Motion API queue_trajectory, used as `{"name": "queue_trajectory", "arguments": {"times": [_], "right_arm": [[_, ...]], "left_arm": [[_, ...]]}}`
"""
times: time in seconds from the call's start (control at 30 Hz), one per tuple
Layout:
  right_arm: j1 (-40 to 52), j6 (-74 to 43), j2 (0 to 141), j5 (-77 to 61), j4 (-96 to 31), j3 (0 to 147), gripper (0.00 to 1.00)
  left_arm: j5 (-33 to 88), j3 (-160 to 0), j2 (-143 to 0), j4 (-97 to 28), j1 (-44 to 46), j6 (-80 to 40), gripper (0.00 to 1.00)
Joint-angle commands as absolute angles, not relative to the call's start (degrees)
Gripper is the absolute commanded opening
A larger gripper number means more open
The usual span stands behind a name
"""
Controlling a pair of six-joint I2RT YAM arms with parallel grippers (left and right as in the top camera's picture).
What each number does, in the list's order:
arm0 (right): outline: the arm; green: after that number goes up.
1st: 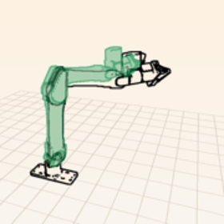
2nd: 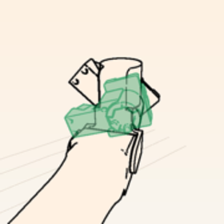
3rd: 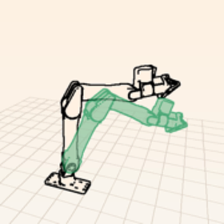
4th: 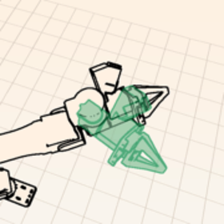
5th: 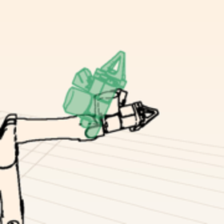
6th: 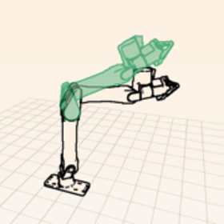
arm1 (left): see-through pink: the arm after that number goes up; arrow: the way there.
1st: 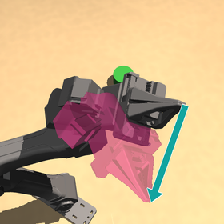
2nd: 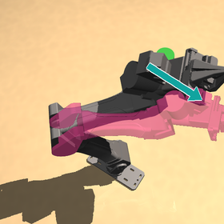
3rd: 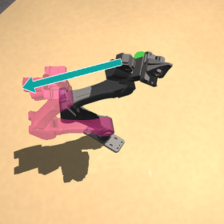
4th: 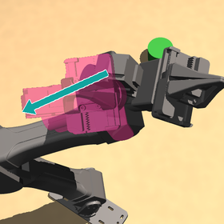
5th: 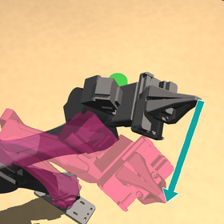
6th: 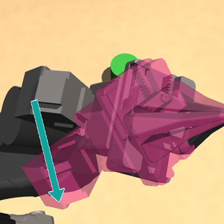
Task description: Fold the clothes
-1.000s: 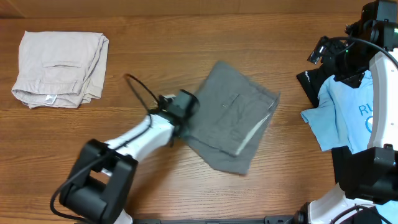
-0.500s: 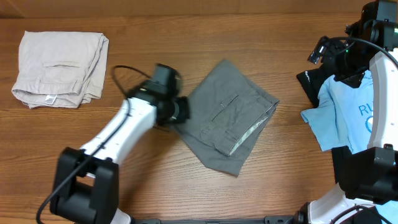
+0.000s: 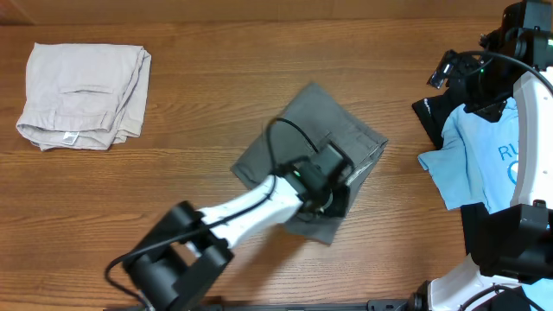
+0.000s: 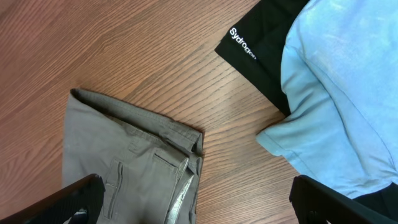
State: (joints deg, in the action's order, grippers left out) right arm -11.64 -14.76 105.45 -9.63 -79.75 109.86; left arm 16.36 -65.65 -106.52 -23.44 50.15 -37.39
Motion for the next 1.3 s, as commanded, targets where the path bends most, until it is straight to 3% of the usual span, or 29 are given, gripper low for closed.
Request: {"name": "queue_trajectory", "arguments": {"times": [0.0,0.17,0.3,0.47,0.57,0.7,0.9,1.13,1.17,1.2,1.23,1.27], "right_arm": [[-11.7,-14.57,105.51,-9.45,-79.61,110.32,1.0],[-11.7,-14.57,105.51,-9.45,-79.61,110.32,1.0],[-11.7,-14.57,105.51,-9.45,-79.64,110.32,1.0],[-11.7,-14.57,105.51,-9.45,-79.61,110.32,1.0],[-11.7,-14.57,105.51,-9.43,-79.61,110.32,1.0],[-11.7,-14.57,105.51,-9.43,-79.61,110.32,1.0],[-11.7,-14.57,105.51,-9.45,-79.61,110.3,1.0],[-11.7,-14.57,105.51,-9.45,-79.64,110.32,1.0],[-11.7,-14.57,105.51,-9.45,-79.64,110.32,1.0],[-11.7,-14.57,105.51,-9.45,-79.61,110.32,1.0],[-11.7,-14.57,105.51,-9.45,-79.64,110.32,1.0],[-11.7,-14.57,105.51,-9.45,-79.64,110.32,1.0]], "left_arm": [[14.96,-66.02,-111.74,-23.05,52.71,-39.07,0.05],[13.63,-66.02,-116.55,-26.13,52.77,-39.03,0.04],[4.97,-66.15,-116.44,-34.13,49.74,-38.61,0.04],[-10.44,-66.28,-116.44,-45.45,41.71,-37.45,0.04],[-15.68,-66.41,-116.44,-46.13,35.97,-37.26,0.04],[-21.58,-66.54,-116.44,-42.02,25.23,-37.19,0.11],[-12.45,-69.14,-116.44,-37.98,13.72,-25.63,0.19],[-9.08,-82.19,-112.57,-50.98,14.52,-18.59,0.29],[-8.36,-83.96,-111.48,-51.9,14.98,-17.63,0.33],[-6.57,-86.0,-110.3,-52.53,15.42,-15.79,0.45],[-4.51,-87.64,-109.45,-52.84,15.57,-13.58,0.66],[-2.42,-89.25,-108.81,-52.93,15.68,-11.49,0.8]]}}
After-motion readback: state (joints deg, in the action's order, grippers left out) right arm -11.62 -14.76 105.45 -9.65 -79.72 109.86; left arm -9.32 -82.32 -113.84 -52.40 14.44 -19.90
